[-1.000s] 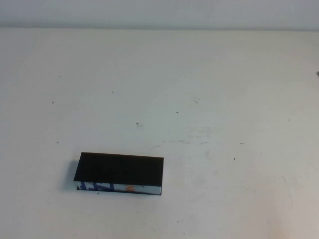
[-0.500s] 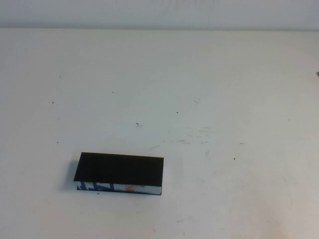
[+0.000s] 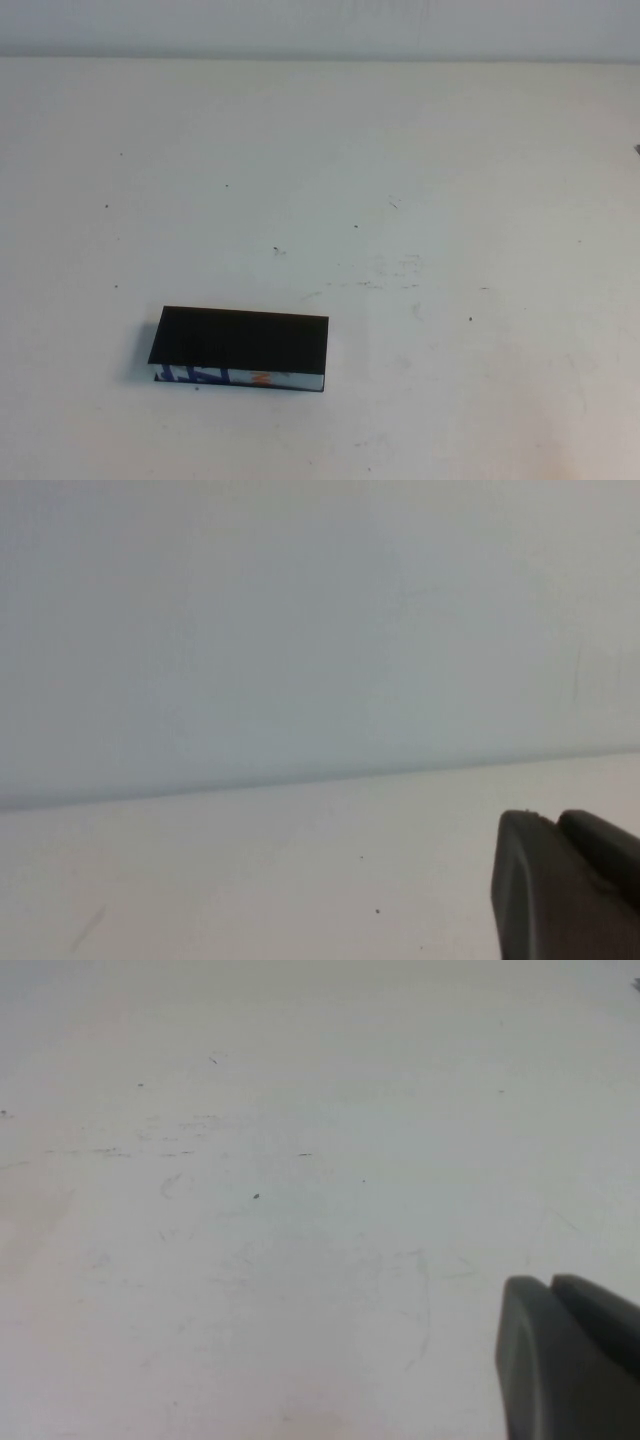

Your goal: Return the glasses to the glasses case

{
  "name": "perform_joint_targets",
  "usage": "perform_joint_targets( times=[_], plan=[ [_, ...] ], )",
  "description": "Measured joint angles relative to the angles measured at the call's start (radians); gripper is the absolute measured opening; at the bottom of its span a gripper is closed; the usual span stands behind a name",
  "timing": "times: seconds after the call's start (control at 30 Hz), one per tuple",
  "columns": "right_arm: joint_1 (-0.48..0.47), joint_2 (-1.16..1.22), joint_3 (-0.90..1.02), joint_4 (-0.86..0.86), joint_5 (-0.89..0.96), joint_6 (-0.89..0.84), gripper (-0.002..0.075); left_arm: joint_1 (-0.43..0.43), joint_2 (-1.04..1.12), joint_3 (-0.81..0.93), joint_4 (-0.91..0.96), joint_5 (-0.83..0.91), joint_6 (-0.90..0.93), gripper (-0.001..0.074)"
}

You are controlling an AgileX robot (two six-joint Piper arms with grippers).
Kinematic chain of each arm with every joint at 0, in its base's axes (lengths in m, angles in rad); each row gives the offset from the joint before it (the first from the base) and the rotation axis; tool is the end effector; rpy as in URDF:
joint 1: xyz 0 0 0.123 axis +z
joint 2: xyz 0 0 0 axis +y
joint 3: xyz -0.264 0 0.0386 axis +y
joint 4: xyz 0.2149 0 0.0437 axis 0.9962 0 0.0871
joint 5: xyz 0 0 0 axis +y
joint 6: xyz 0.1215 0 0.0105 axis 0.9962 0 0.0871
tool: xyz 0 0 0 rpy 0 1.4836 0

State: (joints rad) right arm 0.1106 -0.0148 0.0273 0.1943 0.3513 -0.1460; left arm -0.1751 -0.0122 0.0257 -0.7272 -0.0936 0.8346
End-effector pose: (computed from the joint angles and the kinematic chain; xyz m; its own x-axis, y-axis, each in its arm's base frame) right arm 0.0668 0.0156 0.1661 -0.2718 0.0067 -0.9623 -0.1639 0.9850 0.0531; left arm 0.0717 -0.0051 0.2165 0.1526 0.0838 -0.9847 0.0972 0.9903 0.0994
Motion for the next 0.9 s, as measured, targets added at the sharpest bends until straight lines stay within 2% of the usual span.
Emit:
perform_joint_targets(
  times=[0.1,0.17,0.23,0.37,0.9],
  plan=[
    [0.0,0.0,0.0,0.0,0.0,-0.001,-0.0013,0.053,0.0,0.0,0.421,0.114,-0.453,0.0001],
    [0.0,0.0,0.0,0.0,0.0,-0.001,-0.0013,0.077,0.0,0.0,0.577,0.26,-0.637,0.0001],
    [0.0,0.0,0.0,0.0,0.002,-0.001,-0.0013,0.085,0.0,0.0,0.651,0.378,-0.725,0.0001],
    [0.0,0.0,0.0,0.002,0.002,-0.001,-0.0013,0.088,0.0,0.0,0.701,0.46,-0.758,0.0001],
    [0.0,0.0,0.0,0.002,0.002,-0.001,-0.0013,0.088,0.0,0.0,0.711,0.471,-0.733,0.0001]
  ],
)
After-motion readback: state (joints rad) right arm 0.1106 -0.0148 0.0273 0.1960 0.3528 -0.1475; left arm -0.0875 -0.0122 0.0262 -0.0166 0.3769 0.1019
